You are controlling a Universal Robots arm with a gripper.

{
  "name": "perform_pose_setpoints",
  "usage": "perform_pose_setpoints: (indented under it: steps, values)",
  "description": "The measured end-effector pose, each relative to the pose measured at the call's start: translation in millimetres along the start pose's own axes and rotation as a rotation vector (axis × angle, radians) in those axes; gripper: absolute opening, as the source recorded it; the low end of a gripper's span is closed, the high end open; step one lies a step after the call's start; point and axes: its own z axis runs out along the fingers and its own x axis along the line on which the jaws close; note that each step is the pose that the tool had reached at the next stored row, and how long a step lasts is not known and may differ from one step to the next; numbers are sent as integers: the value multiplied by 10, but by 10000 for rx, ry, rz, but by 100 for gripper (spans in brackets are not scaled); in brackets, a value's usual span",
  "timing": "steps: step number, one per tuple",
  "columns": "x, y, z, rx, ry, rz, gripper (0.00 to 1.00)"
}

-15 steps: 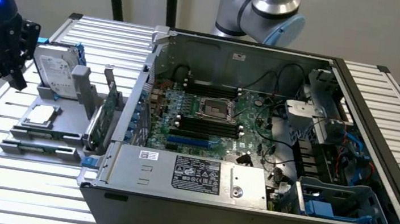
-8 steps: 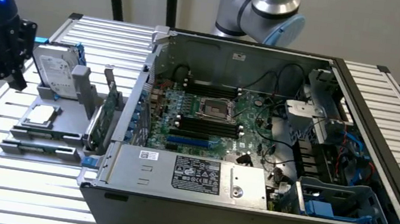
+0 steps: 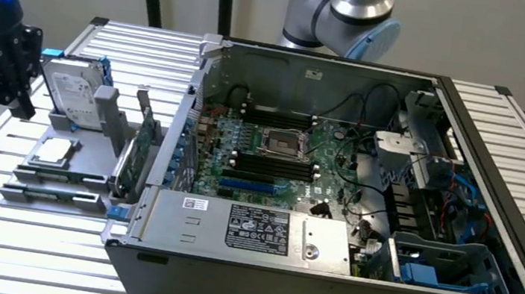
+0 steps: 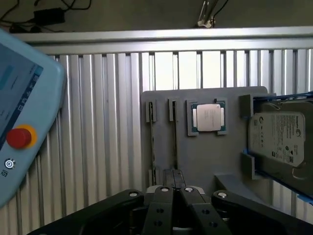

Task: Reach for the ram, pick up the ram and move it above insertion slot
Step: 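Pick up the ram and move it above insertion slot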

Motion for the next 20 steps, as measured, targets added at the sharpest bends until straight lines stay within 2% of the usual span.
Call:
perform_pose_setpoints:
  steps: [7,9,10,11,13,14,20]
  values:
    - [0,0,1,1,2,-35,12]
    - [0,0,1,1,2,-32,24]
    - [0,0,1,0,3,-29,24]
    - [0,0,2,0,3,-26,30]
    - [-1,-1,9,2,1,-12,30]
    - [0,-1,16,1,0,0,36]
    - [0,-5,119,0,-4,105,36]
